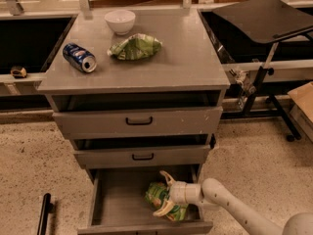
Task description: Place green rice chip bag into bottom drawer
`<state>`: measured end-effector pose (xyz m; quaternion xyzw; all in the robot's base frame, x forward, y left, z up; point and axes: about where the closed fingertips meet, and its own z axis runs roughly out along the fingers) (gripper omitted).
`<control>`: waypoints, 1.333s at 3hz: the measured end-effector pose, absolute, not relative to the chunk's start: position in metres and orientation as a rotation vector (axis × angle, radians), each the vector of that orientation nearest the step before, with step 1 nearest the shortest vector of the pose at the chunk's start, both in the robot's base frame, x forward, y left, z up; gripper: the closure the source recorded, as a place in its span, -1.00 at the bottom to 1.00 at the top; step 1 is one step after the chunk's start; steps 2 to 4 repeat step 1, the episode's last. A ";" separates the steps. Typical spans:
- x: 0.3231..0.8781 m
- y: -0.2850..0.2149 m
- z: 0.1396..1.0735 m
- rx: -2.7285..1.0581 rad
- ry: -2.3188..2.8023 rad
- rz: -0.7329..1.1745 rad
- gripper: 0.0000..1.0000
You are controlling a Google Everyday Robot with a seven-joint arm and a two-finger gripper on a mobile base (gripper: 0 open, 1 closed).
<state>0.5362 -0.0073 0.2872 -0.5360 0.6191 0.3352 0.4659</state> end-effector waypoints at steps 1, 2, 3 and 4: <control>0.536 -0.007 0.287 -1.316 1.520 0.823 -1.00; 0.536 -0.007 0.287 -1.316 1.520 0.823 -1.00; 0.536 -0.007 0.287 -1.316 1.520 0.823 -1.00; 0.536 -0.007 0.287 -1.316 1.520 0.823 -1.00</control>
Offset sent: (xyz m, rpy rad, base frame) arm 0.0000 0.0000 0.0000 0.0000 0.0000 0.0000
